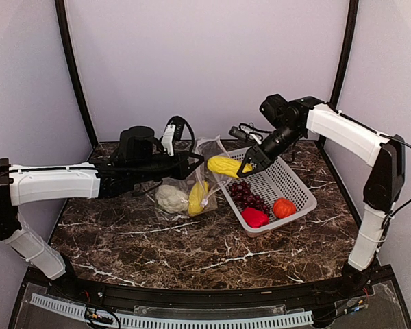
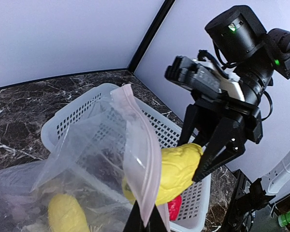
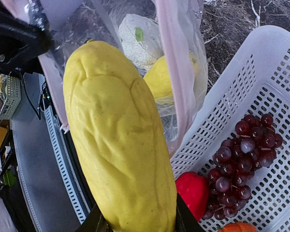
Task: Place the food in the zip-top bag and seal the zipper
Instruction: Place the fake fruit in the zipper food storage bag, then adjust the zipper food storage bag at the center of the board.
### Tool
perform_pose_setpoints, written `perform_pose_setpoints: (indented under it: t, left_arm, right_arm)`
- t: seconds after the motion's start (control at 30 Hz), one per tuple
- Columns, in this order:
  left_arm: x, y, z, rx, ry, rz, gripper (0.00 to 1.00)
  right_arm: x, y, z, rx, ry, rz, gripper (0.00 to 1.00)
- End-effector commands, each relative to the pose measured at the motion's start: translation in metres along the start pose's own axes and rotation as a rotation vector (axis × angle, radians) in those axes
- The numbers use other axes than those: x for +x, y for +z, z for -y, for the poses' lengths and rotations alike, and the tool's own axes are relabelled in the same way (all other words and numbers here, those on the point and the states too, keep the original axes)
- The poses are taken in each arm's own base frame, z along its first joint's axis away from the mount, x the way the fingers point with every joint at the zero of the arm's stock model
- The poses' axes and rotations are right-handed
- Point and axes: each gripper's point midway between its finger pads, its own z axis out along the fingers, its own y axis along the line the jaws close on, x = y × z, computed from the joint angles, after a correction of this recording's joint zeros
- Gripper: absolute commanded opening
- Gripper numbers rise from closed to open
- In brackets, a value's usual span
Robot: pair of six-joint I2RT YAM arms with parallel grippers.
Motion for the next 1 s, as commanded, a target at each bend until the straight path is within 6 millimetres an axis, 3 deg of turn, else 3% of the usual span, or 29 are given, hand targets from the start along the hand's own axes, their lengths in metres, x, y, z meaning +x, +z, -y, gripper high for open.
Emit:
perform_pose_setpoints:
  t: [0.0, 0.13, 0.27, 0.4, 0.5, 0.63, 0.73, 0.83, 0.97]
  left_arm:
    - [-0.003, -0.004, 0.031, 0.121, 0.031, 0.010, 0.01]
    - [0.013, 0.012, 0.044, 0.151, 0.036, -0.042, 0.01]
    - [0.022, 0.027, 0.046, 0.140, 0.041, -0.078, 0.01]
    - [0.005, 0.018, 0.041, 0.096, 0.053, 0.005, 0.01]
    - [-0.005, 0.007, 0.028, 0.029, 0.064, 0.079, 0.01]
    - [-0.019, -0.010, 0.015, -0.055, 0.074, 0.155, 0.01]
    - [-0.024, -0.020, 0.011, -0.087, 0.085, 0.177, 0.01]
    - [-0.022, -0.021, 0.007, -0.107, 0.099, 0.162, 0.01]
    - [-0.018, -0.018, 0.006, -0.106, 0.098, 0.151, 0.01]
  right_arm:
    - [-0.013, 0.000, 0.012, 0.058, 0.073, 0.028, 0.31]
    - [-0.022, 0.003, 0.017, 0.087, 0.062, 0.035, 0.32]
    - [-0.029, 0.013, 0.003, 0.111, 0.000, 0.017, 0.44]
    - [-0.035, 0.010, -0.015, 0.093, -0.043, 0.025, 0.68]
    - [-0.041, -0.001, -0.021, 0.103, -0.079, 0.046, 0.74]
    - [-0.045, -0.021, -0.019, 0.172, -0.140, 0.076, 0.74]
    - [-0.038, -0.026, 0.002, 0.290, -0.153, 0.059, 0.72]
    - [-0.025, -0.014, 0.014, 0.296, -0.127, 0.018, 0.63]
    - [-0.021, 0.006, 0.009, 0.188, -0.094, -0.003, 0.47]
